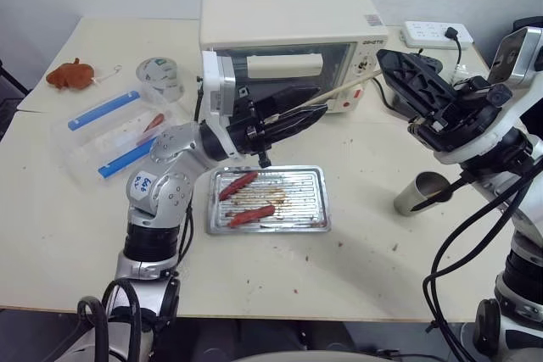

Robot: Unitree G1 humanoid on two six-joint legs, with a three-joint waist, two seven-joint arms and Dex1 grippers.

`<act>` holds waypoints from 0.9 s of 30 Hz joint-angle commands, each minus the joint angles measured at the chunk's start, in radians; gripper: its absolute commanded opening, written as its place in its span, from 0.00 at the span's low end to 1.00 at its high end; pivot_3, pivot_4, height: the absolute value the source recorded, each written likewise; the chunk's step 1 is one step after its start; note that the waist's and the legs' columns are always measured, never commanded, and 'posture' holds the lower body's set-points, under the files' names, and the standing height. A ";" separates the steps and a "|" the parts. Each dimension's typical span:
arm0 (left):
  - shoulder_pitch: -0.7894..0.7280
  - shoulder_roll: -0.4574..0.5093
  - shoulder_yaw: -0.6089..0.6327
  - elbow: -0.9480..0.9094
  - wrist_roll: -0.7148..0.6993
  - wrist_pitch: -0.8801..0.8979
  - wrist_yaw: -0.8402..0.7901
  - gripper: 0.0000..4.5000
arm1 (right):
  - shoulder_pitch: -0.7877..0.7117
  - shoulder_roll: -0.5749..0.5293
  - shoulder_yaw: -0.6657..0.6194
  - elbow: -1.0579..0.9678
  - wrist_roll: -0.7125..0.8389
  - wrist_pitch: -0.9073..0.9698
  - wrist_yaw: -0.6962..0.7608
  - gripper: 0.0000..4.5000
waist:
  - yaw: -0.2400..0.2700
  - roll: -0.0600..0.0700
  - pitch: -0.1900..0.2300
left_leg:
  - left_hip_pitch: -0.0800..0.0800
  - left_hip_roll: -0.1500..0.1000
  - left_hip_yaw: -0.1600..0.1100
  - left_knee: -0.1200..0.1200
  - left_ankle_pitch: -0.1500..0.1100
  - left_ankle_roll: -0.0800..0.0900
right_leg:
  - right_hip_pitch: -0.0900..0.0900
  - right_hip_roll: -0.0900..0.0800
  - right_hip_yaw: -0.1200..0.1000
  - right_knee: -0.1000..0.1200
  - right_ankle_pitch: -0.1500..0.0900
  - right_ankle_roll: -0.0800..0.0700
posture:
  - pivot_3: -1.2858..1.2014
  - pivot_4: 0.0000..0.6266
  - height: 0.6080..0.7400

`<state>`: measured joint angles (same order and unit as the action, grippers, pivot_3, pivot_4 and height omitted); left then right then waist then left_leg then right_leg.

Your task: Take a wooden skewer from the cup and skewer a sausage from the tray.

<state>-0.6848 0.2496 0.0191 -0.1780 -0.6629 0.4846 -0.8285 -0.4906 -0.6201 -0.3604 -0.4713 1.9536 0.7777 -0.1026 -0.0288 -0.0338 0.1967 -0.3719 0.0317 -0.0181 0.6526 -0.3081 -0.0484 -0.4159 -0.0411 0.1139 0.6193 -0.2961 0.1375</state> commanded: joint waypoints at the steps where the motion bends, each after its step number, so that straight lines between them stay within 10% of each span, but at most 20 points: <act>1: -0.020 -0.004 0.008 -0.017 -0.026 0.001 0.006 0.36 | -0.010 -0.007 -0.016 -0.034 0.019 -0.014 -0.001 0.00 | 0.000 0.000 0.000 | 0.000 0.000 0.000 0.000 0.000 0.000 | 0.000 0.000 0.000 0.000 0.000 0.000 | 0.52 0.24 1.00; 10: -0.021 -0.012 0.012 -0.012 -0.048 0.003 0.001 0.01 | -0.013 -0.004 -0.014 -0.041 0.019 -0.023 -0.009 0.00 | 0.000 0.000 0.000 | 0.000 0.000 0.000 0.000 0.000 0.000 | 0.000 0.000 0.000 0.000 0.000 0.000 | 0.52 0.24 1.00; 15: -0.033 0.023 0.011 -0.007 -0.028 0.006 -0.001 0.01 | 0.001 -0.033 -0.010 -0.051 0.019 -0.011 0.000 0.00 | 0.000 0.000 0.000 | 0.000 0.000 0.000 0.000 0.000 0.000 | 0.000 0.000 0.000 -0.001 0.000 0.000 | 0.52 0.24 1.00; 24: 0.002 0.238 0.075 -0.060 -0.045 0.065 -0.047 0.00 | -0.022 -0.198 -0.009 0.006 0.019 0.072 0.081 0.58 | -0.002 0.000 0.000 | 0.000 0.000 0.000 -0.002 0.000 0.000 | 0.000 0.000 0.000 -0.001 -0.001 -0.001 | 0.52 0.24 1.00; 27: 0.038 0.334 0.113 -0.104 -0.066 0.105 -0.067 0.00 | -0.055 -0.296 0.013 0.042 -0.042 0.120 0.154 0.58 | -0.003 0.000 0.000 | 0.000 0.000 0.000 -0.003 0.000 0.000 | -0.001 0.000 0.000 -0.002 -0.001 -0.001 | 0.52 0.24 1.00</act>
<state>-0.6539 0.5501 0.0915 -0.2172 -0.7010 0.5720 -0.8787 -0.5196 -0.8762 -0.3481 -0.4302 1.9406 0.8751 -0.0018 -0.0316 -0.0335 0.1970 -0.3722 0.0322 -0.0178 0.6496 -0.3081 -0.0483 -0.4173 -0.0414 0.1135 0.6175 -0.2970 0.1358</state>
